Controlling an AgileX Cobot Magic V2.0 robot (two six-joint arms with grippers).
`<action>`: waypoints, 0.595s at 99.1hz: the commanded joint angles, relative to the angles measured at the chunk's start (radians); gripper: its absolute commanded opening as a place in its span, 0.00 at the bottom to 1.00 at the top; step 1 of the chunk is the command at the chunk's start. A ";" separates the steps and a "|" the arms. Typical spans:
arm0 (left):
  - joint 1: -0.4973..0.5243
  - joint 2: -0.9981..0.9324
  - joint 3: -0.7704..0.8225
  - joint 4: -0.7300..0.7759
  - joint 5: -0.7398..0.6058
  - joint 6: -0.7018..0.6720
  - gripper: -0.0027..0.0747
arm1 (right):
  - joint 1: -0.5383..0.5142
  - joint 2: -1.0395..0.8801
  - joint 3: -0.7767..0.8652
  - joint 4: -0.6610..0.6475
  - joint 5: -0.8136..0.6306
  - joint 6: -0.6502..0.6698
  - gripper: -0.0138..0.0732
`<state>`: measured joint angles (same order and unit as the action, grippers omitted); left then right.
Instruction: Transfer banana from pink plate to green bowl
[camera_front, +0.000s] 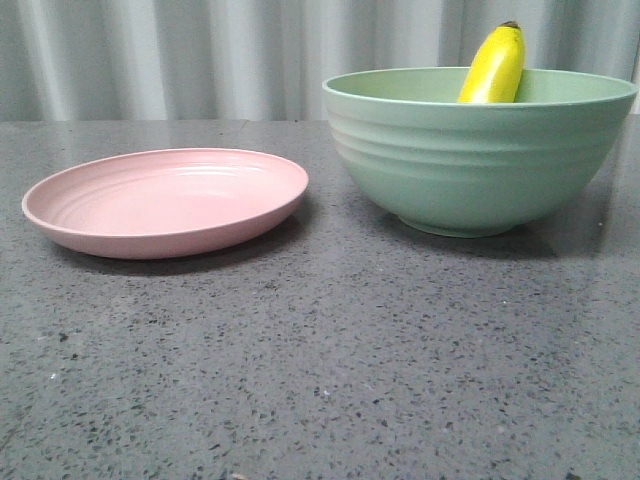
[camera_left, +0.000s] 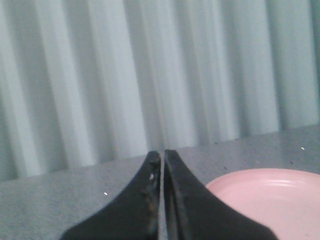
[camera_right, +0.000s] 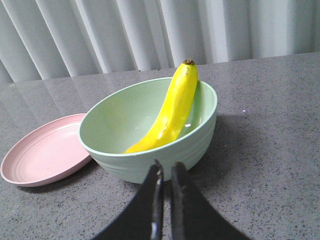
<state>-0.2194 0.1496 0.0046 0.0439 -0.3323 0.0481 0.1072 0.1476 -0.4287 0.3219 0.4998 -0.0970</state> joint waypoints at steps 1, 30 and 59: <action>0.044 -0.038 0.008 -0.003 -0.071 -0.002 0.01 | -0.001 0.011 -0.026 0.005 -0.086 -0.014 0.08; 0.126 -0.180 0.008 -0.025 0.102 -0.002 0.01 | -0.001 0.011 -0.026 0.005 -0.086 -0.014 0.08; 0.131 -0.184 0.008 -0.027 0.383 -0.002 0.01 | -0.001 0.011 -0.026 0.005 -0.082 -0.014 0.08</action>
<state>-0.0935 -0.0045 0.0046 0.0272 0.0409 0.0481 0.1072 0.1476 -0.4287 0.3219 0.4974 -0.0978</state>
